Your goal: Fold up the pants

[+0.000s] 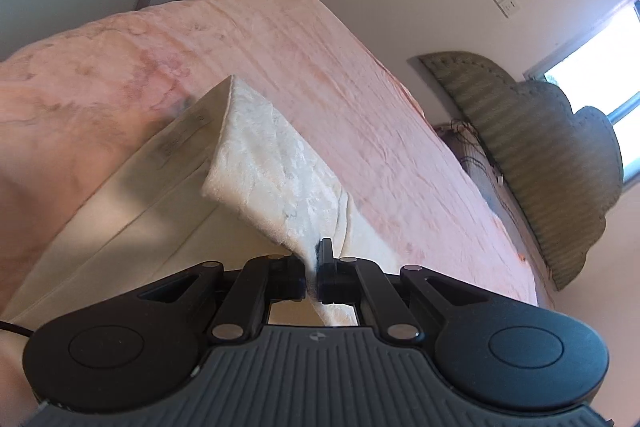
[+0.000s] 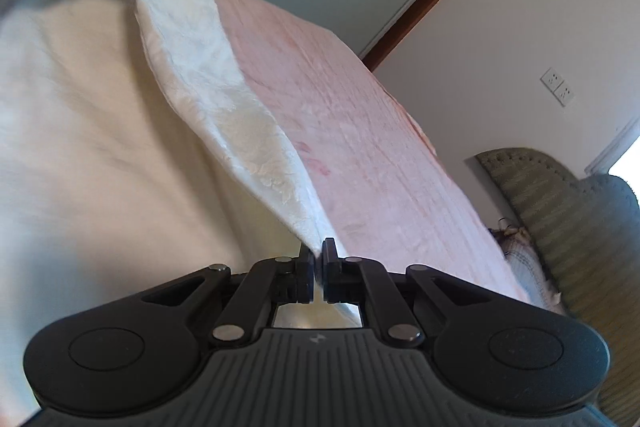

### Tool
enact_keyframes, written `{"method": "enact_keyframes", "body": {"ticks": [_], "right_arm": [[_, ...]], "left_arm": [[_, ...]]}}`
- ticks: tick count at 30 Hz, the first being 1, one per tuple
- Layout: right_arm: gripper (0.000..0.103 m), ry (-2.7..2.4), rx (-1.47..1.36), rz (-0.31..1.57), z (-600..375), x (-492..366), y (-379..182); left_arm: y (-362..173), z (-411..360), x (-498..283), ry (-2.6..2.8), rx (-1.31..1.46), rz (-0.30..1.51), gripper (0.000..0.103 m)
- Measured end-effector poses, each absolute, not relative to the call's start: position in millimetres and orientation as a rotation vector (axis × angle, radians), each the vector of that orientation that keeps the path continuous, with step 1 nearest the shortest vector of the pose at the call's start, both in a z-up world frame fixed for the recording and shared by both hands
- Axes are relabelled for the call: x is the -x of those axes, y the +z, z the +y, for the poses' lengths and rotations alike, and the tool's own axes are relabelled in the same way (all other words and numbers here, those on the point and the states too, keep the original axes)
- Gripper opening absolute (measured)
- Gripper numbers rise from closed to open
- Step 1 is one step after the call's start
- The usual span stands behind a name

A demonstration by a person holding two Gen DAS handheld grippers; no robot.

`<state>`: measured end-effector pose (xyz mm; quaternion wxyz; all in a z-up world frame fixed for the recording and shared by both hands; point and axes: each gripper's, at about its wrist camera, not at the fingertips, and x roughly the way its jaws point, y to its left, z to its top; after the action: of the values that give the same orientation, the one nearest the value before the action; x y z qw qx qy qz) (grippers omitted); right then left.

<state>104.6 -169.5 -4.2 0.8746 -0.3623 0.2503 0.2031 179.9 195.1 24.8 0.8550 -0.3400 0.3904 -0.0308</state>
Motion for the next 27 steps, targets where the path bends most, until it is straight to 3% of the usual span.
{"method": "enact_keyframes", "body": {"ticks": [9, 16, 27], "right_arm": [[0.004, 0.543, 0.578, 0.622, -157.2, -15.7, -10.0], [0.004, 0.555, 0.513, 0.630, -155.0, -2.9, -10.7], [0.004, 0.564, 0.445, 0.672, -147.6, 7.7, -34.8]], "left_arm": [[-4.3, 216.0, -120.5, -0.026, 0.627, 0.939, 0.002], [14.3, 216.7, -97.7, -0.013, 0.528, 0.862, 0.002], [-13.0, 217.8, -101.2, 0.048, 0.516, 0.932, 0.005]]}}
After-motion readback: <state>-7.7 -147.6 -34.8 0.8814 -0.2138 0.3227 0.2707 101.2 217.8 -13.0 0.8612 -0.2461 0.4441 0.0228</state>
